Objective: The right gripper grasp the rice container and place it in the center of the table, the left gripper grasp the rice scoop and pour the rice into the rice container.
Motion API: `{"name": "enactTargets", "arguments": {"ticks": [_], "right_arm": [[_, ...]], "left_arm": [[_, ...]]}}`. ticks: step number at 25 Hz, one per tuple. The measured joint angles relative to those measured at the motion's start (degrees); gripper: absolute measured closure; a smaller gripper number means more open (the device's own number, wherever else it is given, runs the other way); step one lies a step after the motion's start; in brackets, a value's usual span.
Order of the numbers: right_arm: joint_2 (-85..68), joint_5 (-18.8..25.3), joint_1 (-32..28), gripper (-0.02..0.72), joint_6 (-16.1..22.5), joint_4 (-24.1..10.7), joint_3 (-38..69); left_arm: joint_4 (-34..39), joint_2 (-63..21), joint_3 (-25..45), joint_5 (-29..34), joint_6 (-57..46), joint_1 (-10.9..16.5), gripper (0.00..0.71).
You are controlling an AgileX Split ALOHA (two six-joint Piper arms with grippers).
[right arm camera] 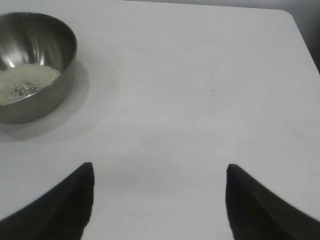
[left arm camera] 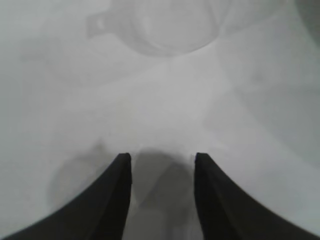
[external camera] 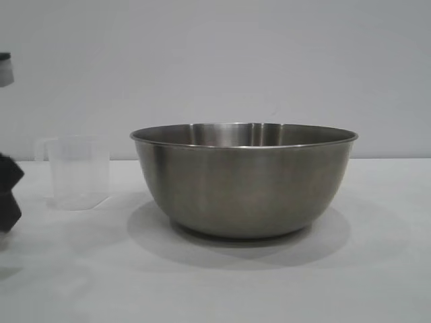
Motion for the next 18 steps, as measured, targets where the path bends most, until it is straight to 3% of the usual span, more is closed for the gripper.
{"name": "enactTargets", "arguments": {"ticks": [13, 16, 18], "right_arm": [[0.0, 0.0, 0.0, 0.233, 0.0, 0.0, 0.0], [0.0, 0.0, 0.0, 0.233, 0.0, 0.0, 0.0], [0.0, 0.0, 0.0, 0.233, 0.0, 0.0, 0.0]], "left_arm": [[2.5, -24.8, -13.2, 38.6, 0.9, 0.0, 0.455], [2.5, -30.1, -14.8, 44.5, 0.9, 0.0, 0.455], [2.5, -33.5, -15.3, 46.8, 0.8, 0.0, 0.381]]}}
